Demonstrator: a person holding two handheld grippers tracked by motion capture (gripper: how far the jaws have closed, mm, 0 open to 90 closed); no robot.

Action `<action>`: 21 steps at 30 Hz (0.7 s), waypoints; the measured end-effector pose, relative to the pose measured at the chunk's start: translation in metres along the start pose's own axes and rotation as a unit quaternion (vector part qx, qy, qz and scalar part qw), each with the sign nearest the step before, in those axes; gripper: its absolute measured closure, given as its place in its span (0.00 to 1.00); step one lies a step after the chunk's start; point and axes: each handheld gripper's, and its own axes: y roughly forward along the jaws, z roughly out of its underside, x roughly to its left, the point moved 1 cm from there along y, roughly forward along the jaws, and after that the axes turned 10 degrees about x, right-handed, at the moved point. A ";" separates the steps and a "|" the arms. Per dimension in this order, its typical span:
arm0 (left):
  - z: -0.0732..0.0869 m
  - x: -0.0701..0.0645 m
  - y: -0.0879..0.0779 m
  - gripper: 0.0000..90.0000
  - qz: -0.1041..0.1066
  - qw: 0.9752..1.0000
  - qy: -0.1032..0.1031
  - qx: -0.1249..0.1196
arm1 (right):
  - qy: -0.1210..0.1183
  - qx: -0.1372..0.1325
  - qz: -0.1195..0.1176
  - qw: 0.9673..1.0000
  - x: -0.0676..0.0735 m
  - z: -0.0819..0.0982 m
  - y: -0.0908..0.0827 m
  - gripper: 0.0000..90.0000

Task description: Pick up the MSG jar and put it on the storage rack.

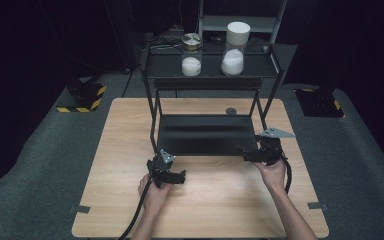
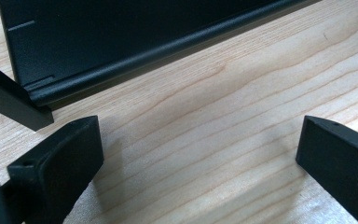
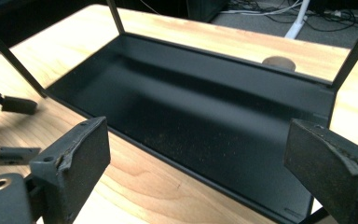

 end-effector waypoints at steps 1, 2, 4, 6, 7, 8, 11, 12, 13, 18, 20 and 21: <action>0.000 0.000 0.000 0.01 0.000 1.000 0.000 0.000 | -0.001 0.003 0.002 1.000 0.001 0.001 0.002 0.07; 0.000 0.000 0.000 0.01 0.000 1.000 0.000 0.000 | -0.001 0.006 0.003 1.000 0.001 0.002 0.004 0.07; 0.000 0.000 0.000 0.01 0.000 1.000 0.000 0.000 | -0.001 0.009 0.004 1.000 0.001 0.005 0.007 0.07; 0.000 0.000 0.000 0.01 0.000 1.000 0.000 0.000 | 0.000 0.012 0.005 1.000 0.002 0.007 0.010 0.07; 0.000 0.000 0.000 0.01 0.000 1.000 0.000 0.000 | 0.001 0.015 0.006 1.000 0.003 0.008 0.012 0.07; 0.000 0.000 0.000 0.01 0.000 1.000 0.000 0.000 | 0.001 0.017 0.007 1.000 0.003 0.009 0.014 0.07; 0.000 0.000 0.000 0.01 0.000 1.000 0.000 0.000 | 0.001 0.025 0.009 1.000 0.004 0.013 0.019 0.07; 0.000 0.000 0.000 0.01 0.000 1.000 0.000 0.000 | 0.004 0.027 0.009 1.000 0.004 0.015 0.020 0.07; 0.000 0.000 0.000 0.01 0.000 1.000 0.000 0.000 | 0.006 0.029 0.009 1.000 0.004 0.017 0.022 0.07; 0.000 0.000 0.000 0.01 0.000 1.000 0.000 0.000 | 0.014 0.040 0.014 0.999 0.004 0.025 0.028 0.07; 0.000 0.000 0.000 0.01 0.000 1.000 0.000 0.000 | 0.016 0.043 0.015 0.999 0.003 0.027 0.030 0.07; 0.000 0.000 0.000 0.01 0.000 1.000 0.000 0.000 | 0.017 0.046 0.017 0.999 0.003 0.029 0.031 0.07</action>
